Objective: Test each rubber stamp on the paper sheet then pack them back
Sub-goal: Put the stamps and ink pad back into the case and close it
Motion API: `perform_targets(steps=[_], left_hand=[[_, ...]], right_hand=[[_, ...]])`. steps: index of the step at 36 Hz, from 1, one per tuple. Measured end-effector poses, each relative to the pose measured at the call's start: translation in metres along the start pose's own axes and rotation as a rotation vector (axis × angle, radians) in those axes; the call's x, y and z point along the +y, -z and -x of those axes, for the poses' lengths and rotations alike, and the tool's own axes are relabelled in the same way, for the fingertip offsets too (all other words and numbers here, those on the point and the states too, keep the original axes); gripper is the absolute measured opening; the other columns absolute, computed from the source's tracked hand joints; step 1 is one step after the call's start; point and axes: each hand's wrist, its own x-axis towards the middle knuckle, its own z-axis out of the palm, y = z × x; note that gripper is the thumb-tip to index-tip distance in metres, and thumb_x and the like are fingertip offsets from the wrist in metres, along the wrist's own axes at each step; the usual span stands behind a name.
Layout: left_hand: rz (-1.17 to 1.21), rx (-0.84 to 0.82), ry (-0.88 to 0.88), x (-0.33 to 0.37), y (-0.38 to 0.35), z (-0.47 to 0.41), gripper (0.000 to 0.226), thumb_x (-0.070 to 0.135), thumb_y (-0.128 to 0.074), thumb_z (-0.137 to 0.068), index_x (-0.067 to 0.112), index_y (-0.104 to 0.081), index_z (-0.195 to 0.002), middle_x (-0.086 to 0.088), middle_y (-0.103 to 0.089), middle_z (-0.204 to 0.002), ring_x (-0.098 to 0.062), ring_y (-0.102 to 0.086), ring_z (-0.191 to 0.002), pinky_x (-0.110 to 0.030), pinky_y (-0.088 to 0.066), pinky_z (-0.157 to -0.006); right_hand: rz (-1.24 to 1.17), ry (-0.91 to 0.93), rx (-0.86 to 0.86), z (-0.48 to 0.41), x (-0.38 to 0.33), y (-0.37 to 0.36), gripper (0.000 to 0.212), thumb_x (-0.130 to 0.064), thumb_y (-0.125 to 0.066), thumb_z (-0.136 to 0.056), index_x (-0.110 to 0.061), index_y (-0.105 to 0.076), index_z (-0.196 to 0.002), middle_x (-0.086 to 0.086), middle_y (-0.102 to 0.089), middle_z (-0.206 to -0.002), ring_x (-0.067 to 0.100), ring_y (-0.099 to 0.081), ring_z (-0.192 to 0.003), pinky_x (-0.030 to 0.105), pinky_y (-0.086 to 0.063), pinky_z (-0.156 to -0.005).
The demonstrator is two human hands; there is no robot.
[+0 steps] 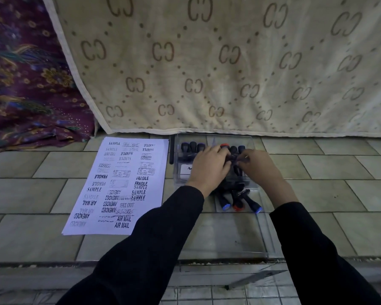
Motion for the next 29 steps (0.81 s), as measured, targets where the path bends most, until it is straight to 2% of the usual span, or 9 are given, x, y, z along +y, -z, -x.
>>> perform_targets(steps=[5,8,10,14,16,21,25,29], left_hand=[[0.206,0.089,0.03,0.005,0.008,0.032,0.022,0.028,-0.053,-0.093,0.019,-0.055,-0.113,0.004,-0.057,-0.096,-0.014,-0.052,-0.09,-0.031,-0.046,-0.075],[0.262,0.068,0.051,0.006,0.011,0.053,0.02,0.029,-0.053,-0.092,0.02,-0.054,-0.11,0.006,-0.056,-0.093,-0.011,-0.052,-0.087,-0.031,-0.047,-0.073],[0.274,0.028,0.049,0.006,0.012,0.066,0.021,0.033,-0.054,-0.091,0.02,-0.054,-0.108,0.008,-0.054,-0.092,-0.009,-0.05,-0.086,-0.029,-0.047,-0.072],[0.248,-0.041,0.034,0.006,0.011,0.085,0.028,0.042,-0.054,-0.089,0.021,-0.056,-0.108,0.01,-0.053,-0.098,-0.006,-0.05,-0.093,-0.021,-0.042,-0.075],[0.218,-0.075,0.015,0.008,0.01,0.092,0.034,0.047,-0.053,-0.089,0.022,-0.056,-0.112,0.008,-0.054,-0.105,-0.007,-0.05,-0.099,-0.021,-0.042,-0.08],[0.169,-0.12,-0.038,0.012,0.008,0.098,0.038,0.042,-0.057,-0.087,0.02,-0.057,-0.118,0.005,-0.052,-0.114,-0.012,-0.05,-0.107,-0.026,-0.043,-0.086],[0.139,-0.14,-0.047,0.012,0.006,0.098,0.036,0.039,-0.056,-0.089,0.018,-0.057,-0.119,0.004,-0.051,-0.117,-0.014,-0.048,-0.111,-0.029,-0.043,-0.091],[0.141,-0.159,-0.031,0.01,0.004,0.098,0.035,0.035,-0.059,-0.088,0.017,-0.057,-0.118,0.002,-0.052,-0.117,-0.015,-0.048,-0.112,-0.028,-0.042,-0.091]], right_hand=[[-0.095,0.053,0.165,0.015,0.004,0.003,0.014,-0.015,-0.065,-0.084,-0.009,-0.068,-0.096,0.008,-0.067,-0.093,0.022,-0.059,-0.081,0.026,-0.042,-0.068],[-0.146,0.095,0.247,0.03,0.005,0.003,0.01,-0.013,-0.065,-0.083,-0.009,-0.067,-0.093,0.004,-0.067,-0.09,0.012,-0.051,-0.069,0.022,-0.036,-0.065],[-0.168,0.097,0.266,0.041,0.007,0.002,0.008,-0.013,-0.066,-0.083,-0.01,-0.065,-0.09,0.003,-0.066,-0.087,0.01,-0.049,-0.066,0.022,-0.036,-0.063],[-0.167,0.048,0.239,0.061,0.009,-0.002,0.003,-0.013,-0.066,-0.081,-0.013,-0.064,-0.084,0.003,-0.063,-0.084,0.015,-0.053,-0.065,0.026,-0.042,-0.062],[-0.145,0.028,0.226,0.072,0.01,-0.004,0.002,-0.013,-0.066,-0.08,-0.014,-0.064,-0.081,0.002,-0.063,-0.084,0.017,-0.055,-0.067,0.029,-0.047,-0.063],[-0.118,-0.061,0.17,0.093,0.013,-0.014,0.014,-0.015,-0.068,-0.081,-0.01,-0.065,-0.093,0.008,-0.062,-0.095,0.026,-0.059,-0.082,0.039,-0.051,-0.072],[-0.106,-0.116,0.085,0.104,0.015,-0.019,0.026,-0.013,-0.07,-0.079,-0.006,-0.062,-0.103,0.014,-0.059,-0.103,0.029,-0.057,-0.092,0.033,-0.046,-0.076],[-0.09,-0.143,0.04,0.108,0.016,-0.022,0.025,-0.013,-0.069,-0.08,-0.006,-0.063,-0.103,0.016,-0.06,-0.103,0.031,-0.058,-0.092,0.031,-0.042,-0.073]])
